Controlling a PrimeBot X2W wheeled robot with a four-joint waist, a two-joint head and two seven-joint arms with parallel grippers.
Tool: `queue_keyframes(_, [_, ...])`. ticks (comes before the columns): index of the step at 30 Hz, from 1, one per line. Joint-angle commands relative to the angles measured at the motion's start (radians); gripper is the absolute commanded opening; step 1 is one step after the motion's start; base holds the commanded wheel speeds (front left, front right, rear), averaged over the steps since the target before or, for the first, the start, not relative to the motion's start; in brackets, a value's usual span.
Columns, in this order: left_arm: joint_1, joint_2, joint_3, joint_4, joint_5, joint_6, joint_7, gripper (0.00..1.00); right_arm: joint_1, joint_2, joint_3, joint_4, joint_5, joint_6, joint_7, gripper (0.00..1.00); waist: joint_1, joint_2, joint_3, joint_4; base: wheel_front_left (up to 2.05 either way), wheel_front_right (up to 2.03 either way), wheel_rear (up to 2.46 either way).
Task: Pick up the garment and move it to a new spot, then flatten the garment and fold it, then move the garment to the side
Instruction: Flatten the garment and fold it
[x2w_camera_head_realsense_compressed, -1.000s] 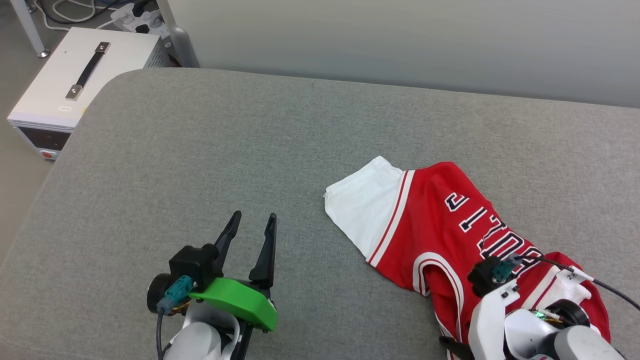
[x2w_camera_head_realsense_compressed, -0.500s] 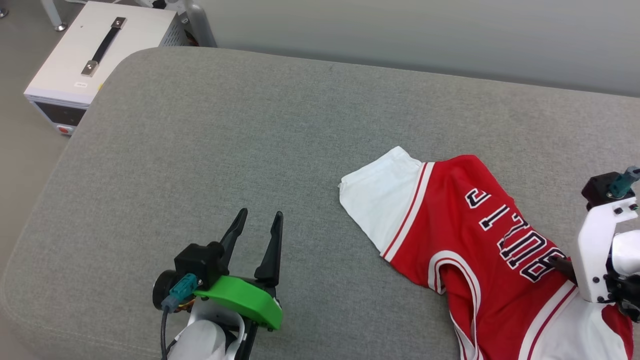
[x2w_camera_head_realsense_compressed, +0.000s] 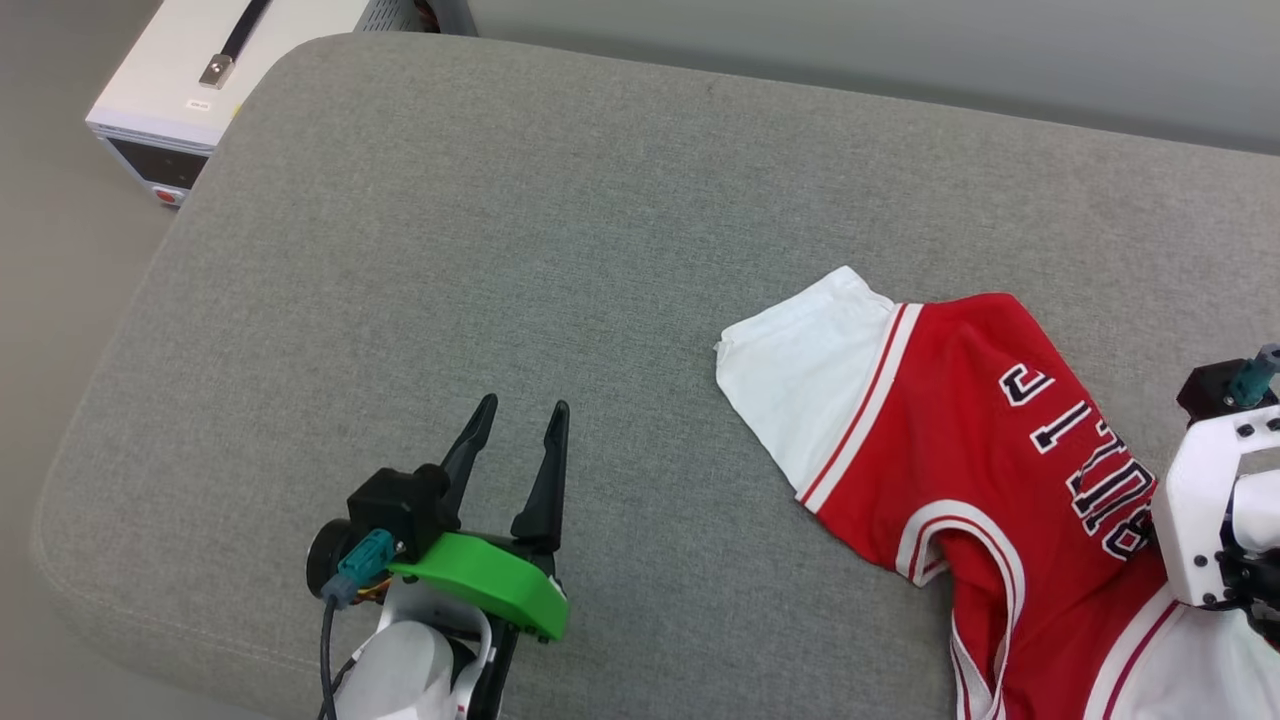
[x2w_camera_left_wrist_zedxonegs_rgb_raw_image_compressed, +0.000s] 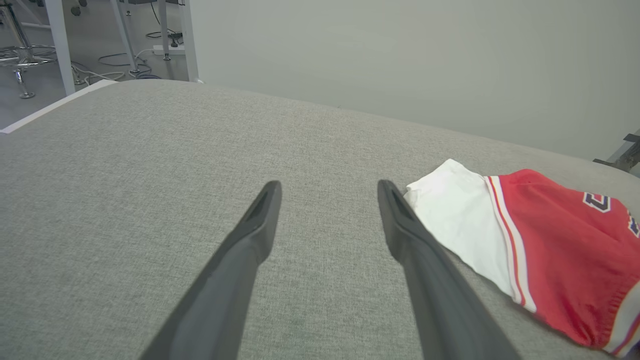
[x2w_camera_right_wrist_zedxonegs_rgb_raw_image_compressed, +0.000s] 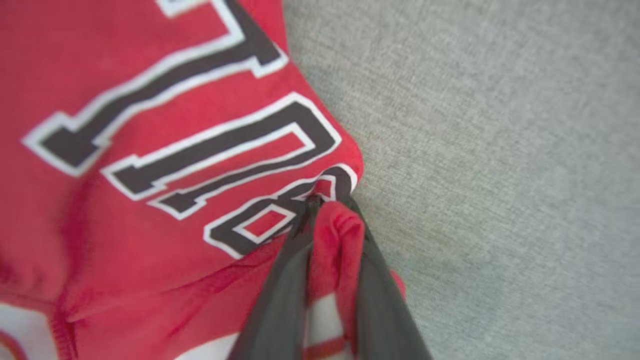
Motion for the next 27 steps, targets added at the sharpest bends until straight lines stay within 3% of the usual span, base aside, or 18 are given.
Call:
queue_keyframes(1, [-0.019, -0.005, -0.001, 0.0, -0.007, 0.005, -0.006, 1.0, -0.015, -0.005, 0.017, 0.017, -0.012, -0.001, -0.025, 0.0, 0.0, 0.0, -0.002, 0.0, 0.0, 0.0, 0.0])
queue_keyframes(7, [-0.025, -0.005, -0.008, 0.003, -0.009, 0.007, -0.006, 1.0, -0.124, -0.111, 0.112, 0.001, -0.083, -0.001, -0.143, 0.0, 0.0, 0.0, -0.009, 0.006, 0.0, 0.0, 0.0])
queue_keyframes(9, [-0.027, -0.005, -0.01, 0.002, -0.011, 0.007, -0.006, 1.0, -0.168, -0.15, 0.162, 0.001, -0.106, -0.001, -0.18, 0.0, 0.0, 0.0, -0.009, 0.009, 0.0, 0.0, 0.0])
queue_keyframes(10, [-0.029, -0.005, -0.013, 0.001, -0.013, 0.007, -0.006, 1.0, -0.245, -0.208, 0.243, 0.015, -0.14, -0.001, -0.253, 0.0, 0.0, 0.0, -0.003, 0.015, 0.0, 0.0, 0.0])
queue_keyframes(15, [-0.032, -0.005, -0.016, -0.003, -0.018, 0.009, -0.006, 1.0, -0.333, -0.235, 0.324, 0.089, -0.177, -0.001, -0.37, 0.0, 0.0, 0.0, 0.01, 0.024, 0.0, 0.0, 0.0])
queue_keyframes(16, [-0.036, -0.005, -0.021, -0.006, -0.024, 0.012, -0.006, 1.0, -0.356, -0.2, 0.333, 0.233, -0.19, -0.001, -0.476, 1.0, 0.0, 0.0, 0.026, 0.031, 0.0, 0.0, 0.0])
queue_keyframes(22, [-0.035, -0.005, -0.013, -0.002, -0.022, 0.016, -0.006, 1.0, -0.371, -0.131, 0.317, 0.362, -0.19, -0.001, -0.592, 1.0, 0.0, 0.0, 0.02, 0.016, 0.0, 0.0, 0.0])
queue_keyframes(27, [-0.028, -0.005, 0.0, 0.005, -0.011, 0.013, -0.006, 1.0, -0.378, -0.101, 0.314, 0.395, -0.18, -0.001, -0.67, 1.0, 0.0, 0.0, -0.014, -0.019, 0.0, 0.0, 0.0])
